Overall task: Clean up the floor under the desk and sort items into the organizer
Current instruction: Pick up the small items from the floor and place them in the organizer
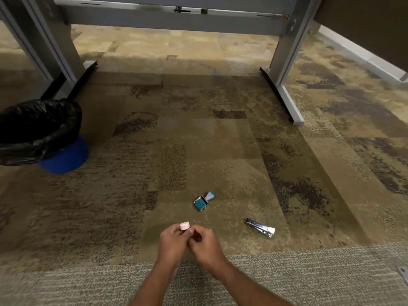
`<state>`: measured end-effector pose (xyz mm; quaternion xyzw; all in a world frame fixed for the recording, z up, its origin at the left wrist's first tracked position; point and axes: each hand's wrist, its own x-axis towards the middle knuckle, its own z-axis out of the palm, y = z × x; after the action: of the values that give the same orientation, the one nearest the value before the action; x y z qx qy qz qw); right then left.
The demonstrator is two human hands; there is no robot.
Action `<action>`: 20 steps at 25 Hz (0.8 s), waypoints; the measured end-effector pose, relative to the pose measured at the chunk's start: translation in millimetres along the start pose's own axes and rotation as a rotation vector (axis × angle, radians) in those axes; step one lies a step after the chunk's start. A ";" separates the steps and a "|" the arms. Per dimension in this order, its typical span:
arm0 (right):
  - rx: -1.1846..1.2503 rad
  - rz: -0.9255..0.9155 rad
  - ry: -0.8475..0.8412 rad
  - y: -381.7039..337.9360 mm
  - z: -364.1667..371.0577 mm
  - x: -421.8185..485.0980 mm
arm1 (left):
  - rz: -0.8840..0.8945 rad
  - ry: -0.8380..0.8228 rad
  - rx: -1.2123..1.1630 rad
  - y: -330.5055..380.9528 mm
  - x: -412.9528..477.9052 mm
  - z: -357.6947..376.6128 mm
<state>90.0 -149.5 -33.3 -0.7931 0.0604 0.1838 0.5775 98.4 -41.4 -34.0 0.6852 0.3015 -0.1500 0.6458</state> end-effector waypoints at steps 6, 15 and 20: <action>-0.517 -0.094 0.093 -16.5 -28.7 42.6 | 0.127 0.209 -0.019 1.0 -20.1 -16.5; -1.251 -0.044 -0.088 -10.3 -43.9 91.9 | 0.229 0.133 0.009 19.9 -39.9 -29.8; -1.233 -0.042 0.102 -1.7 -55.6 76.6 | 0.241 0.156 0.043 19.7 -43.9 -37.4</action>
<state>173.7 -192.2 -44.7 -0.9897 -0.0450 0.1355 0.0126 69.5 -14.2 12.3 0.7398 0.2629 -0.0243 0.6188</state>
